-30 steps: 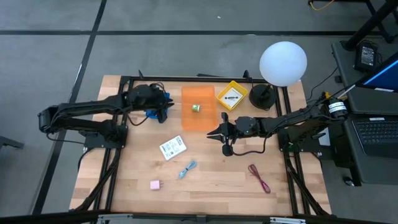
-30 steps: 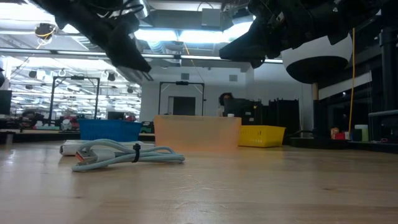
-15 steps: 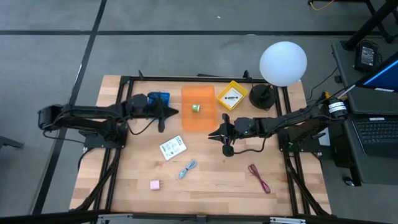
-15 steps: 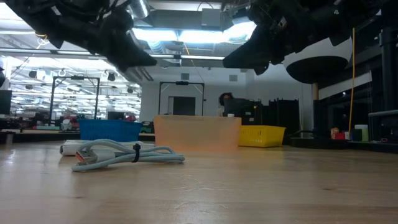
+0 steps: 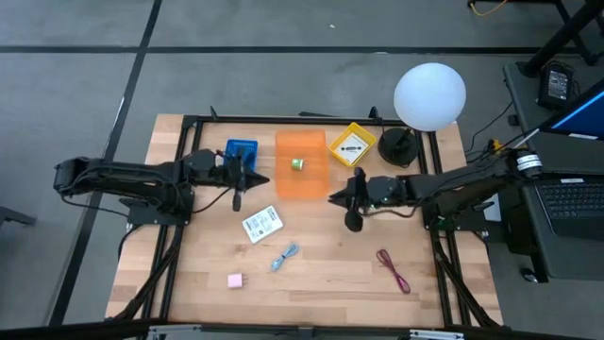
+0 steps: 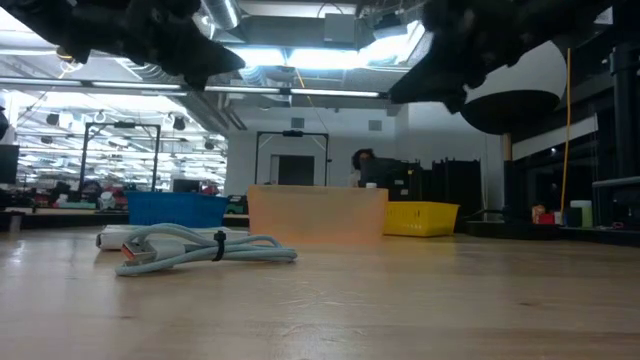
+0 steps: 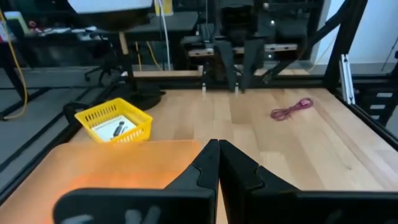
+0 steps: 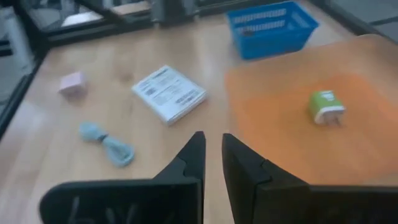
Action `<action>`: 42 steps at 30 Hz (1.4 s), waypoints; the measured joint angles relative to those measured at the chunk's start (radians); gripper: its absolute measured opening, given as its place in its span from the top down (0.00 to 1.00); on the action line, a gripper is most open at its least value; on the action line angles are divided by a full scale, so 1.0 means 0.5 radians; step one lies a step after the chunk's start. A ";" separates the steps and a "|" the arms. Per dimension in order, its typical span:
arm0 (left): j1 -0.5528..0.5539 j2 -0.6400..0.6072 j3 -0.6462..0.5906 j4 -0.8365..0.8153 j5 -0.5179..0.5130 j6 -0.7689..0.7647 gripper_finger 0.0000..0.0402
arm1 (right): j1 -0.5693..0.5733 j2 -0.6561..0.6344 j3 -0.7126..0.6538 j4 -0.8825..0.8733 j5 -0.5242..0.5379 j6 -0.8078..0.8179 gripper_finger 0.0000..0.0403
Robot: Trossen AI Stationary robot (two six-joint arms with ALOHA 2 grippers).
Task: Pick and place items into bin
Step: Put the pink USB cable wire into the blue basket
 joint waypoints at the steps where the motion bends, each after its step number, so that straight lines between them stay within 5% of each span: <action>1: 0.000 -0.009 0.000 0.005 0.000 0.000 0.99 | 0.022 -0.025 0.000 -0.042 0.005 0.011 0.92; 11: 0.001 -0.023 0.000 0.002 -0.031 -0.001 1.00 | 0.259 -0.139 0.185 -0.766 0.240 0.449 0.99; 22: 0.001 -0.023 0.000 -0.004 -0.031 0.014 0.99 | 0.599 0.161 0.760 -2.039 0.359 1.315 1.00; 42: 0.001 -0.023 0.000 -0.010 -0.031 0.040 1.00 | 1.212 0.322 0.883 -2.358 -0.047 2.557 1.00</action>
